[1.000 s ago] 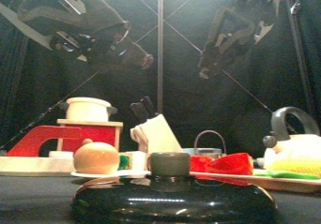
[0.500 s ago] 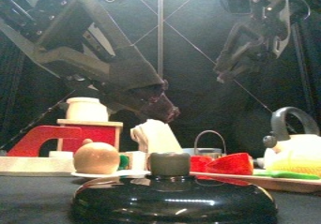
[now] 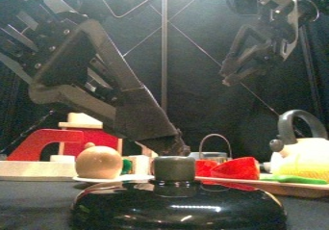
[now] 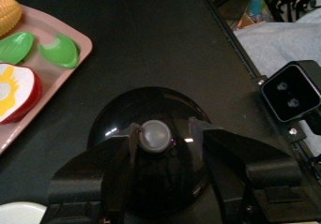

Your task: Grab pot lid

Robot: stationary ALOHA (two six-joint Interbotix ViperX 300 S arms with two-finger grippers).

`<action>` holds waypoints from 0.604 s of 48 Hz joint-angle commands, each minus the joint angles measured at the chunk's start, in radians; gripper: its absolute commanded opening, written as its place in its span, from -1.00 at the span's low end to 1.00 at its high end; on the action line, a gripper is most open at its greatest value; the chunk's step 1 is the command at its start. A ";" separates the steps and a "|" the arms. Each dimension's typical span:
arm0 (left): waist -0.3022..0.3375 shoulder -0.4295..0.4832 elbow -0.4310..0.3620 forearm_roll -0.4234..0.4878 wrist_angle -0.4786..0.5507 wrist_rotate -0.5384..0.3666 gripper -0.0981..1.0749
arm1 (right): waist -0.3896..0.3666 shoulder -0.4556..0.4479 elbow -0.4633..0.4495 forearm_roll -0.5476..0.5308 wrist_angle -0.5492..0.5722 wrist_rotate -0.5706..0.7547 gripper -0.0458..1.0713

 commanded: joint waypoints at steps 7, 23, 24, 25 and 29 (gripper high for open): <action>0.006 -0.002 -0.020 0.000 -0.003 -0.002 0.61 | 0.000 -0.003 -0.011 -0.005 0.000 0.003 0.51; 0.008 -0.002 -0.021 -0.002 -0.003 -0.002 0.61 | 0.000 -0.002 -0.008 -0.005 0.002 0.003 0.51; 0.008 -0.002 -0.021 -0.003 -0.003 -0.003 0.61 | 0.000 -0.002 -0.008 -0.005 0.000 0.003 0.51; 0.008 -0.002 -0.021 -0.006 -0.003 -0.002 0.61 | 0.000 -0.002 -0.008 -0.005 0.002 0.003 0.51; 0.008 0.000 -0.021 -0.011 -0.003 -0.002 0.61 | 0.002 -0.002 -0.008 -0.005 0.002 0.003 0.51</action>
